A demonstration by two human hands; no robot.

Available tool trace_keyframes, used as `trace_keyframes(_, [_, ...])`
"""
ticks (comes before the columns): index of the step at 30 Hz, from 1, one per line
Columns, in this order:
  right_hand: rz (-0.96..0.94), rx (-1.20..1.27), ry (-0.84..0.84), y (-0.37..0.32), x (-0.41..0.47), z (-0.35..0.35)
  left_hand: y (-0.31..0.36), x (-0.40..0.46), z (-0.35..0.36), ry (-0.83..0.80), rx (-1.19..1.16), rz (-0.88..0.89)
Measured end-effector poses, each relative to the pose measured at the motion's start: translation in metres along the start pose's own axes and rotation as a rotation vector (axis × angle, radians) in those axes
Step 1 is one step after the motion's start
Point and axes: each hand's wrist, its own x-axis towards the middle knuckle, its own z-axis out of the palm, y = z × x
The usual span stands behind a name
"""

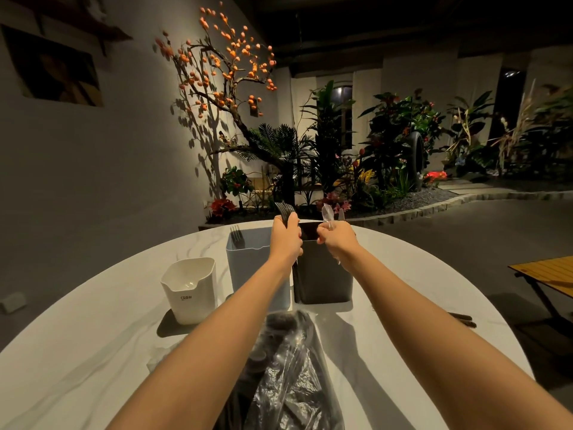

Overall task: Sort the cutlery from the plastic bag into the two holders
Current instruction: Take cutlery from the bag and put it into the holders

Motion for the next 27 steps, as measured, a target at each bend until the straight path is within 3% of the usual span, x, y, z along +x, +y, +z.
trace_keyframes(5, [-0.071,0.126,0.166,-0.006,-0.004,0.012,0.007,-0.001,-0.013,0.022,0.031,0.064])
trace_keyframes(10, [-0.103,0.143,-0.02,-0.012,-0.01,0.03,0.028,0.005,-0.024,0.081,-0.13,0.073])
trace_keyframes(16, [-0.13,0.159,-0.053,-0.019,-0.006,0.045,0.055,0.014,-0.043,0.198,-0.219,0.205])
trace_keyframes(20, [-0.134,0.154,-0.029,-0.023,-0.004,0.052,0.051,0.02,-0.059,0.316,-0.057,0.256])
trace_keyframes(23, [-0.123,0.138,-0.037,-0.022,-0.004,0.058,0.037,0.022,-0.063,0.255,0.087,0.094])
trace_keyframes(27, [-0.108,0.112,-0.124,-0.018,-0.005,0.063,0.014,0.03,-0.069,0.158,0.602,-0.097])
